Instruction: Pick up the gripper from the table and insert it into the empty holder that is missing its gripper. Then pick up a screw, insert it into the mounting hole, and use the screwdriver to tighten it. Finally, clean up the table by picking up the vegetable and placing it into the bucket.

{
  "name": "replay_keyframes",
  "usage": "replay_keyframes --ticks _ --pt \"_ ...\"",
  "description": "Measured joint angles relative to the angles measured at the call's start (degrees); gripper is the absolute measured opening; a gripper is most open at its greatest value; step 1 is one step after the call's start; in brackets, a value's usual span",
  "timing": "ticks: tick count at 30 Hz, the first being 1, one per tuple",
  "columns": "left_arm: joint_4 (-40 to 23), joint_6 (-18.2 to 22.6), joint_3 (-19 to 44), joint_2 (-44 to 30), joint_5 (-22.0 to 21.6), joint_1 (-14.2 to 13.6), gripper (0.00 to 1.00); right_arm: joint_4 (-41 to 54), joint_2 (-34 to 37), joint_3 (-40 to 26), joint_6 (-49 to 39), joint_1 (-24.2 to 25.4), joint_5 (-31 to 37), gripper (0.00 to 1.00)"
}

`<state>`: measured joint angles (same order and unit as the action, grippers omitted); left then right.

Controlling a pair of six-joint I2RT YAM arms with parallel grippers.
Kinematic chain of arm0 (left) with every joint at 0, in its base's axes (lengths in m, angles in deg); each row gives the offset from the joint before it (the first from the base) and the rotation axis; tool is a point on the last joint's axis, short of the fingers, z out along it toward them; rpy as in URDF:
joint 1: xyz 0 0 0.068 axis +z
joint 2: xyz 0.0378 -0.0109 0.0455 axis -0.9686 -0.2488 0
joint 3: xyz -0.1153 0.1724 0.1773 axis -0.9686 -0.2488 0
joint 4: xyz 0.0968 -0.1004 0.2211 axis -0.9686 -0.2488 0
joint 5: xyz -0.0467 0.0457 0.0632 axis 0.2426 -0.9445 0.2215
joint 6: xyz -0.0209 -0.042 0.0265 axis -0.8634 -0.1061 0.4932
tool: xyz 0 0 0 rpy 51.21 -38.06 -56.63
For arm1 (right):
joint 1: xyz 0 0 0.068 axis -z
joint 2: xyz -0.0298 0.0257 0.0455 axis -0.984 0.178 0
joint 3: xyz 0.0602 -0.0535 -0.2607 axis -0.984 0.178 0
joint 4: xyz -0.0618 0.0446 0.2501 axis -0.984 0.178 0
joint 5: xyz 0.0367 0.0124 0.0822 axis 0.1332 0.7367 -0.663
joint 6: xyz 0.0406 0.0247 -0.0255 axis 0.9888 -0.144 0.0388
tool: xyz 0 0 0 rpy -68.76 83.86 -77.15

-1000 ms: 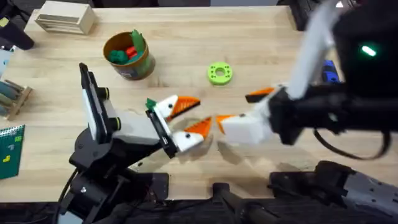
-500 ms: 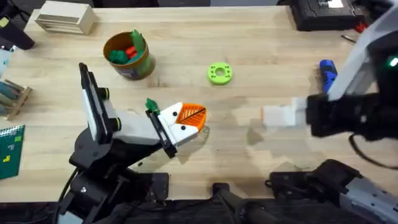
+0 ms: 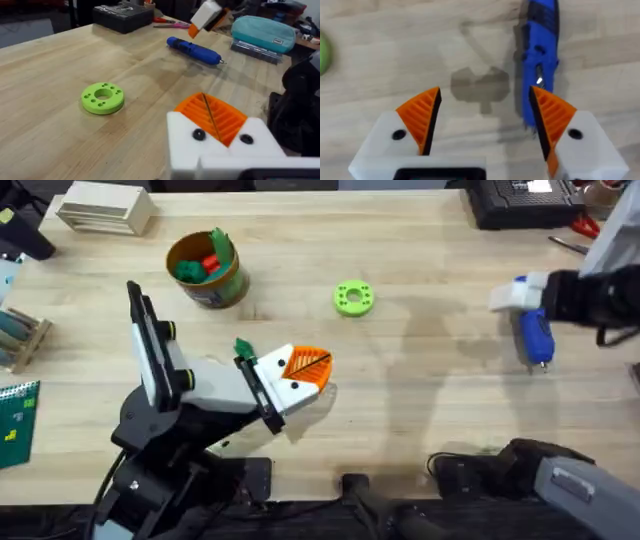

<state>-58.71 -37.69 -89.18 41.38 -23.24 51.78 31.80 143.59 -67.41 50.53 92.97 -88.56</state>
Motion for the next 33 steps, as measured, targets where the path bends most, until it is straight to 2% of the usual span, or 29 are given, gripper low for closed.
replay_keyframes --ticks 1,8,15,22,31,33 --pt "0.0 0.0 0.0 0.0 0.0 0.0 0.011 -6.66 6.64 0.0 -3.79 4.12 -0.47 0.989" --pt "-0.02 0.0 0.0 0.0 0.0 0.0 0.011 -14.73 16.97 -0.02 -9.22 7.61 -0.03 0.989" --pt "-0.01 0.0 0.0 0.0 0.0 0.0 0.011 -15.22 23.25 -2.82 -12.7 10.1 0.88 0.989" --pt "-0.02 0.0 0.0 0.0 -0.02 0.0 0.011 -16.64 29.05 -10.46 -16.34 10.97 1.32 0.99" --pt "0.0 0.0 0.0 0.0 -0.02 0.0 0.011 -16.52 36.43 -11.1 -18.8 10.97 1.32 0.979" --pt "-0.01 -0.01 0.0 0.0 -0.01 0.0 0.011 -16.9 37.58 -11.1 -19.0 10.97 1.33 0.942"
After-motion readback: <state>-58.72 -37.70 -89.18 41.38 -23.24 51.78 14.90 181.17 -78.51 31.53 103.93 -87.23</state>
